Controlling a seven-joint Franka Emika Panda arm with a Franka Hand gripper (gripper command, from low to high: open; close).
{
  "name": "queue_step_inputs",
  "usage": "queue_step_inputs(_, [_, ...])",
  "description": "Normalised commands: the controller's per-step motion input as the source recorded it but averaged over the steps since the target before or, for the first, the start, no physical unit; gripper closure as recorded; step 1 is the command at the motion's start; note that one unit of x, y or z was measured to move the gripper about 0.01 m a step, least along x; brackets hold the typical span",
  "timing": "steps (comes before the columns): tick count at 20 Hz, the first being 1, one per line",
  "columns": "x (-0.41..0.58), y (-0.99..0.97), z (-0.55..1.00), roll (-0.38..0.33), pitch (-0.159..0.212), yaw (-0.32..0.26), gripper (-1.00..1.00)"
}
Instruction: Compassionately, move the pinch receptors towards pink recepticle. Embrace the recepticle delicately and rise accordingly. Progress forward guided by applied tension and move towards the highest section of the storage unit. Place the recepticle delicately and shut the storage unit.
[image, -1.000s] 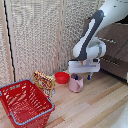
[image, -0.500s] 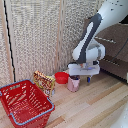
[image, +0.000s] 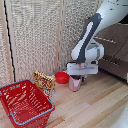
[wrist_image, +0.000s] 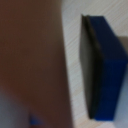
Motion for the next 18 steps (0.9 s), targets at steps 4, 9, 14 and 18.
queue_step_inputs(4, [0.000, 0.17, 0.17, -0.043, -0.001, 0.000, 1.00])
queue_step_inputs(9, [0.007, 0.06, 0.41, -0.028, 0.006, -0.001, 1.00])
queue_step_inputs(14, [0.034, 0.00, 0.79, -0.033, -0.008, 0.000, 1.00])
queue_step_inputs(18, [0.111, 0.00, 0.86, -0.038, -0.005, 0.000, 1.00])
